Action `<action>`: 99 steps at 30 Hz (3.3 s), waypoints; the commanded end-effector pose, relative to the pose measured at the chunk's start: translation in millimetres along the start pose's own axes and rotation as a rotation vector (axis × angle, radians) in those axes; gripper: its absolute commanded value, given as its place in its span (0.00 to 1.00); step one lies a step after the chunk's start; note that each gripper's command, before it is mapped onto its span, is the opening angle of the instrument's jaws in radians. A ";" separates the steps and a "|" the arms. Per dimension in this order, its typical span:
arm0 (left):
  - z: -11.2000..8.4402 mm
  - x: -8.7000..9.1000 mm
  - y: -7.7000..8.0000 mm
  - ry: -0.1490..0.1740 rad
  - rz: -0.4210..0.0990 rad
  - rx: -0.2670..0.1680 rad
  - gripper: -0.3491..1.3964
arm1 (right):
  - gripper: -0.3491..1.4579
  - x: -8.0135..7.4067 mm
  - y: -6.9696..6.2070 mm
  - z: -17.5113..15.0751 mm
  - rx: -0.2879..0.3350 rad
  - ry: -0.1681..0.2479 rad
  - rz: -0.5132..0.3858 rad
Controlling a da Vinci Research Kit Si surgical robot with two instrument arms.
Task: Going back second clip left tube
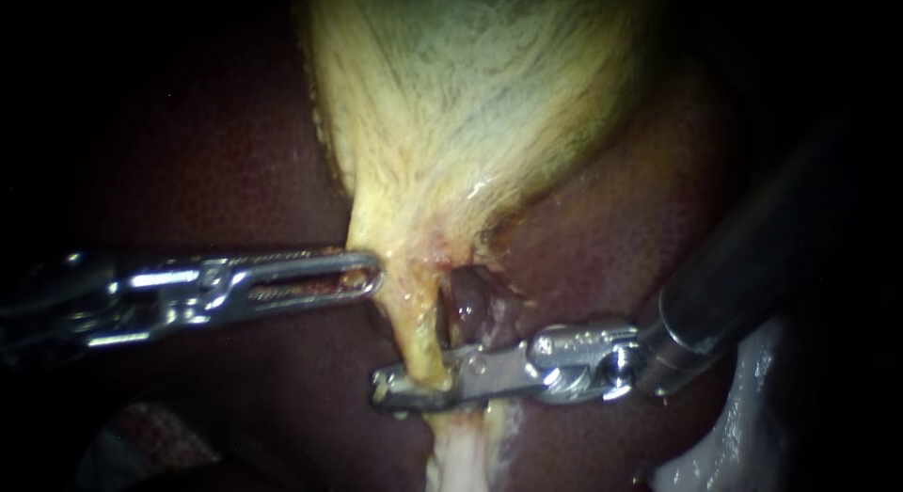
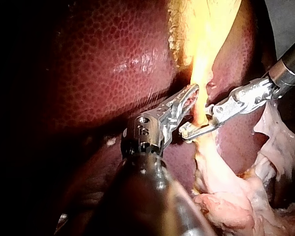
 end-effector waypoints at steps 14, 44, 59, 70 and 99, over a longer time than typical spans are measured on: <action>-0.1 -0.1 0.0 0.000 0.000 0.000 0.00 | 0.00 0.0 0.0 -0.1 0.001 0.001 0.082; -0.3 0.0 0.0 0.001 0.000 0.001 0.00 | 0.50 0.9 0.1 -0.5 0.031 0.055 -0.032; -0.4 0.0 -0.2 0.000 0.000 0.000 0.00 | 0.52 1.6 1.3 -0.2 -0.002 0.097 -0.160; -0.3 0.0 -0.2 0.000 -0.001 0.000 0.00 | 0.52 0.6 0.0 2.5 0.038 0.107 -0.181; -0.6 -0.1 0.1 0.002 0.000 0.002 0.00 | 0.52 1.3 -0.3 -10.9 -0.048 0.132 -0.298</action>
